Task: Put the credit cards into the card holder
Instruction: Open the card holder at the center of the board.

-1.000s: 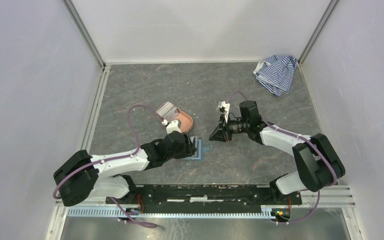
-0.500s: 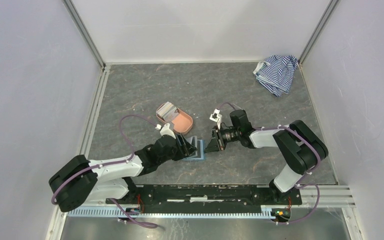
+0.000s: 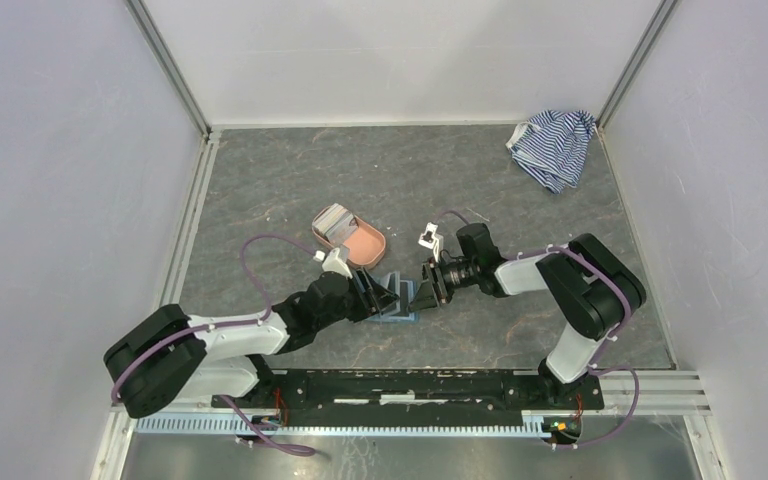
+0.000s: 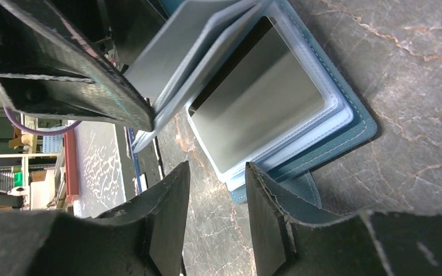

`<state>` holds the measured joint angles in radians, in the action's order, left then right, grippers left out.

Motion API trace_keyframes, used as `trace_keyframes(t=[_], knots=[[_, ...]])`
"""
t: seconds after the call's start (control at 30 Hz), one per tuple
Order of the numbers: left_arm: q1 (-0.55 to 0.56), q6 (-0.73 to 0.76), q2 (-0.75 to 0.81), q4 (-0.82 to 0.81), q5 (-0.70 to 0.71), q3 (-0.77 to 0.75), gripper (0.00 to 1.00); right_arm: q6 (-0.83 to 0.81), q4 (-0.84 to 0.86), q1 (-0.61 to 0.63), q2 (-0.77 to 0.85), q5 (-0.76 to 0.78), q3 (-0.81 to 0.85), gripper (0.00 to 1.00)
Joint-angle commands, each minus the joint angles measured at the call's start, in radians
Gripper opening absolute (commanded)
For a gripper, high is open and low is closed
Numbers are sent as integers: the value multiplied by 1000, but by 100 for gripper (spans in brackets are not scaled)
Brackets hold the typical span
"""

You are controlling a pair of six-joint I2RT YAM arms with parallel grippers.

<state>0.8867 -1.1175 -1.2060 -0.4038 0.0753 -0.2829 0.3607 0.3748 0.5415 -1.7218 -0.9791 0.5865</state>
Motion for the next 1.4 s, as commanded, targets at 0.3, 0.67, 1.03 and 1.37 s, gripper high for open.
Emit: trace_keyframes(t=[0.3, 0.67, 1.03, 1.37], knots=[[-3, -52, -27, -122, -26, 9, 43, 3, -17, 0, -13, 48, 19, 58], [-4, -75, -67, -198, -52, 29, 42, 161, 162, 0, -31, -47, -27, 60], [-3, -133, -111, -333, -71, 73, 42, 138, 148, -6, 16, -23, -21, 56], [-3, -173, -149, -441, -71, 102, 40, -27, -65, -45, 54, 143, 15, 55]])
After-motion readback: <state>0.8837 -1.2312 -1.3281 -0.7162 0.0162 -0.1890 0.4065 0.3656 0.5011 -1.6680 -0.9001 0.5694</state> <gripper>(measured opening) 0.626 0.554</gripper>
